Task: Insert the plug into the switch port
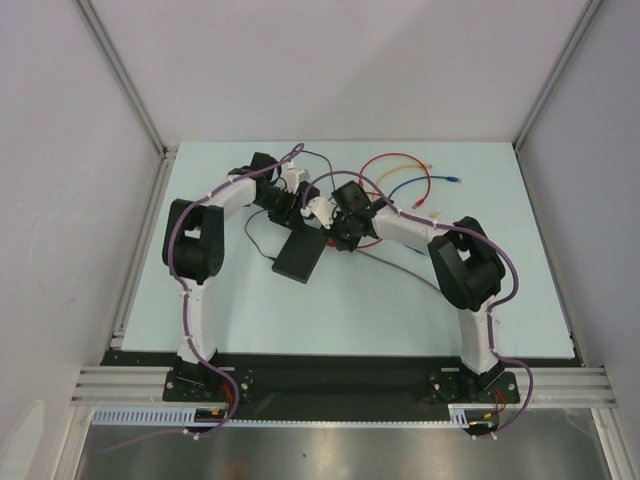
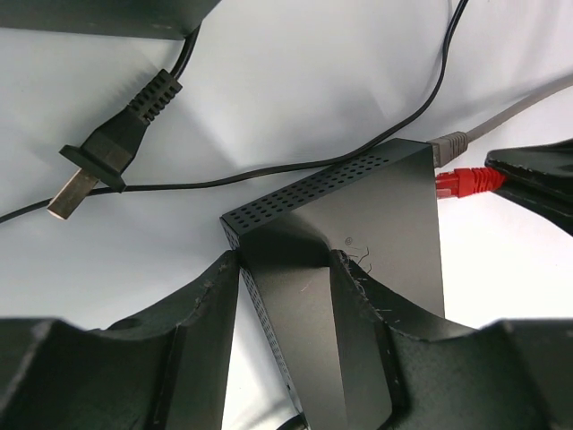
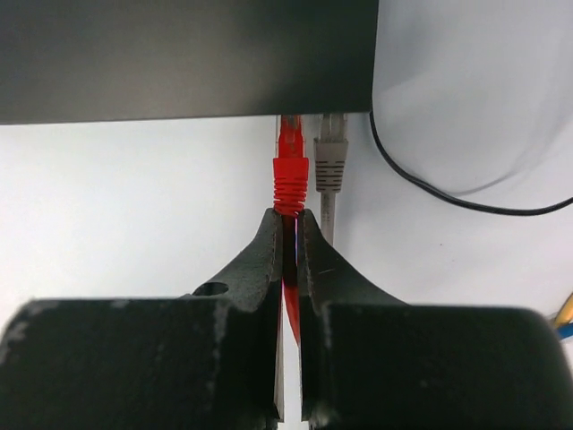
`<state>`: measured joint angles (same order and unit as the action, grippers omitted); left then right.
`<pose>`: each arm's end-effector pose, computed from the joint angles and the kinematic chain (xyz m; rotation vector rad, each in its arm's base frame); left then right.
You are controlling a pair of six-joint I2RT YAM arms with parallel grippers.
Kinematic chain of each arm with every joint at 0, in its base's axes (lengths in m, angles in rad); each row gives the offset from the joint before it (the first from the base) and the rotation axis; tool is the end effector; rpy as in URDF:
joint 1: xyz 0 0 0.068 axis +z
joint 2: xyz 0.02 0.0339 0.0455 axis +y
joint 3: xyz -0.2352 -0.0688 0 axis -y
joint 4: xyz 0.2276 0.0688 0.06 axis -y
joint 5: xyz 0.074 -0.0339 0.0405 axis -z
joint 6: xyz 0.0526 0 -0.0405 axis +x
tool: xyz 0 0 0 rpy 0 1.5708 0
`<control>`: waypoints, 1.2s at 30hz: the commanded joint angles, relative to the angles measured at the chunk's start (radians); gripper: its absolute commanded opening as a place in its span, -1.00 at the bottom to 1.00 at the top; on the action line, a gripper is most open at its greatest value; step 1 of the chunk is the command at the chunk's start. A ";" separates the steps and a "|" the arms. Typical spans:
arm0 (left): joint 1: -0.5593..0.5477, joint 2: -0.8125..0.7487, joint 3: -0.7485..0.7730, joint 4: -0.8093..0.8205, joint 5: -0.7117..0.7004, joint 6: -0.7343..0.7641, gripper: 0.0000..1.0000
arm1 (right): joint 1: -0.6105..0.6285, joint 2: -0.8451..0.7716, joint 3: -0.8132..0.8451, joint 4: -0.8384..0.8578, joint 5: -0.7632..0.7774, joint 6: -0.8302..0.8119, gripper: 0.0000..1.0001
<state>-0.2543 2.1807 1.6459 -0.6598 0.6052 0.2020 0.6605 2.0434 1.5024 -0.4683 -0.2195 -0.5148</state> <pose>0.4030 -0.1357 0.1329 0.7565 2.5584 -0.8444 0.3245 0.2666 0.1510 -1.4973 2.0999 0.3374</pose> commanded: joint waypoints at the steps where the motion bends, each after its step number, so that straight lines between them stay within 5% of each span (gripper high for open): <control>1: -0.066 0.008 0.018 -0.032 0.162 -0.010 -0.04 | 0.036 -0.046 -0.114 0.348 0.020 -0.025 -1.00; 13: -0.066 0.011 0.014 -0.027 0.162 -0.015 -0.04 | 0.051 -0.101 -0.243 0.612 0.085 0.085 -1.00; 36: -0.066 0.024 0.003 -0.021 0.150 -0.032 -0.05 | 0.004 -0.147 -0.301 0.649 -0.095 0.136 -1.00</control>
<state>-0.2550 2.1853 1.6459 -0.6388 0.6064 0.2001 0.6380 1.9385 1.1961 -0.0669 -0.2398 -0.3923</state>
